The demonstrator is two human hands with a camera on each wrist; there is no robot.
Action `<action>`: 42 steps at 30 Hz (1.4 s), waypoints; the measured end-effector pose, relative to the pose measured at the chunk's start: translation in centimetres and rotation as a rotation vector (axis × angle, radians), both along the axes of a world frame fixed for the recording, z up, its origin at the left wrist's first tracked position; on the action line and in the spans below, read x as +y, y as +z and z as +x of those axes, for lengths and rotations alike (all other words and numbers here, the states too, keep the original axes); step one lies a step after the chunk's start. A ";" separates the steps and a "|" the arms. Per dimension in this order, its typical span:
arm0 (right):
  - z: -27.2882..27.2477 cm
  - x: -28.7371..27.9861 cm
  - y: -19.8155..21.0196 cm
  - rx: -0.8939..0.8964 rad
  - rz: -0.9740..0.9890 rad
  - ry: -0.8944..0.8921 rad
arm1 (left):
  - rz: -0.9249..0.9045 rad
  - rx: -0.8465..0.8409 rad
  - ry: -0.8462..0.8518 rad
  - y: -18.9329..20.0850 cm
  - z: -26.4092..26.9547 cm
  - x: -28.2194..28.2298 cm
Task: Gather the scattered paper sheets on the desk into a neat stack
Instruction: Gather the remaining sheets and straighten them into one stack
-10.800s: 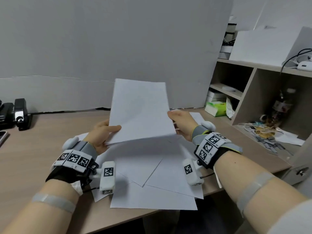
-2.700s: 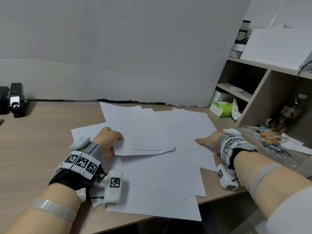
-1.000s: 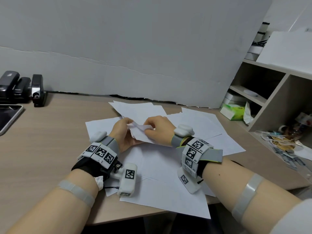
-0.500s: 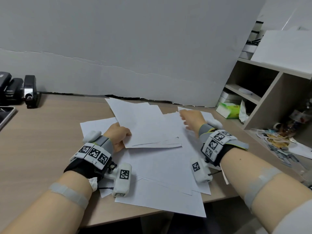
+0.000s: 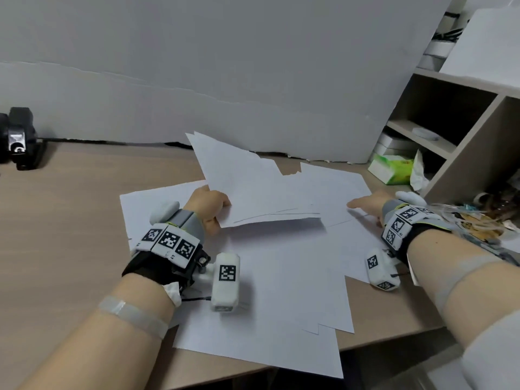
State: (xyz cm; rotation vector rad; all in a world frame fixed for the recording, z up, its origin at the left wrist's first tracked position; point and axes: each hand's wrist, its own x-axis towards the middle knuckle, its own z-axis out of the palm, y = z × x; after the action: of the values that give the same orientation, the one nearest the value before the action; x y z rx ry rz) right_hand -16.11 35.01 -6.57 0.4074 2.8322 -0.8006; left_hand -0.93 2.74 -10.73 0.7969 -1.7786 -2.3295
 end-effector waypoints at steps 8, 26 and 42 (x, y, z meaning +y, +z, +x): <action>-0.6 0.3 -0.6 0.074 -0.307 -0.116 | -0.160 -0.049 -0.019 -2.2 -1.1 -0.2; 7.3 -9.5 9.1 0.651 -0.869 0.294 | -0.006 -0.038 -0.015 0.9 2.5 -1.1; 8.1 -9.9 3.0 0.324 -0.765 -0.027 | 0.064 -0.070 -0.081 1.2 3.3 -1.6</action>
State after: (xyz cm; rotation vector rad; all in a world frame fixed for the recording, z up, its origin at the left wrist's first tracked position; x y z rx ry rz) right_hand -8.03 25.13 -3.60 0.2027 2.4911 -1.9826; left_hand 2.36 1.15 -9.54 0.8414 -1.8048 -2.4495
